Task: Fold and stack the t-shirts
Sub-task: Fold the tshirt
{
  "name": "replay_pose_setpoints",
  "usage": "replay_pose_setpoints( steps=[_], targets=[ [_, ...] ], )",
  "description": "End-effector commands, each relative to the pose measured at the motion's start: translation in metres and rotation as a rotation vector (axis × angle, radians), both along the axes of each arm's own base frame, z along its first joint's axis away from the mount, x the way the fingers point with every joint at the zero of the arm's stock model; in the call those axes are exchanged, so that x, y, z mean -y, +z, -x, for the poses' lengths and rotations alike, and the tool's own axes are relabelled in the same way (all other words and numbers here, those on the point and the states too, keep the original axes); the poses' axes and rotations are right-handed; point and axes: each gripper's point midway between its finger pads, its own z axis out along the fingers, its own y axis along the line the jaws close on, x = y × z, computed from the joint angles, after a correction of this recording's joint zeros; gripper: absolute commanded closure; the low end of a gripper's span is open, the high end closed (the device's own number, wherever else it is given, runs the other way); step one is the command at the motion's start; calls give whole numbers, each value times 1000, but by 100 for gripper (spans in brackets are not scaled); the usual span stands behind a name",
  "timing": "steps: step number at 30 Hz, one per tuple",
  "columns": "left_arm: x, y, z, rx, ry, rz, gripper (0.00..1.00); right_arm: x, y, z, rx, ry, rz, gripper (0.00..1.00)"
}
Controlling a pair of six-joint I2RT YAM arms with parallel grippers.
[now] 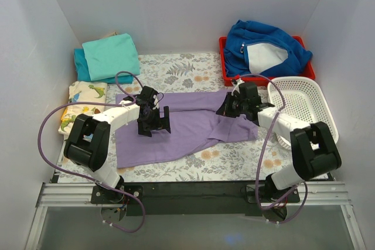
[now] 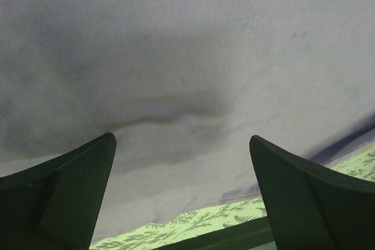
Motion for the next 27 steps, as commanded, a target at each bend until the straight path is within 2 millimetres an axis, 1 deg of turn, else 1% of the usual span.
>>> replay_pose_setpoints(
  steps=[1,2,3,4,5,6,7,8,9,10,11,12,15,16,17,19,21,22,27],
  targets=[
    [-1,11,-5,52,8,-2,2,-17,12,-22,63,75,-16,99],
    [-2,11,-4,46,6,-7,2,-20,15,-25,55,90,-15,91],
    [-2,10,-3,44,7,-11,2,-17,14,-26,59,81,3,82],
    [-4,11,-4,50,9,-16,2,-14,12,-25,59,71,18,70],
    [-4,11,-4,54,10,-18,2,-4,13,-25,78,36,55,45],
    [-4,12,-4,57,12,-18,2,4,9,-19,64,23,88,25],
    [-5,11,-4,53,12,-19,2,10,9,-17,68,6,109,23],
    [-5,11,-5,56,16,-19,2,16,18,-12,87,-10,121,22],
    [-3,10,-5,53,11,-16,2,26,8,-3,56,-37,159,22],
    [-3,10,-5,52,12,-14,2,31,7,2,45,-53,166,22],
    [-2,9,-5,52,11,-10,2,33,12,8,53,-60,155,22],
    [-1,9,-6,52,10,-7,2,36,1,21,13,-60,155,22],
    [2,9,-7,50,4,10,2,34,-3,42,-43,-71,87,23],
    [3,10,-8,49,4,11,2,35,-14,54,-84,-84,76,24],
    [3,10,-8,51,1,11,2,36,-13,57,-77,-92,66,25],
    [3,10,-8,52,2,13,2,42,-23,68,-100,-111,69,25],
    [3,11,-8,56,1,16,2,44,-23,73,-98,-126,57,28],
    [3,12,-8,59,-2,17,2,46,-28,77,-109,-132,58,29],
    [2,13,-5,63,3,19,2,42,-37,85,-134,-136,18,32]
  ],
)
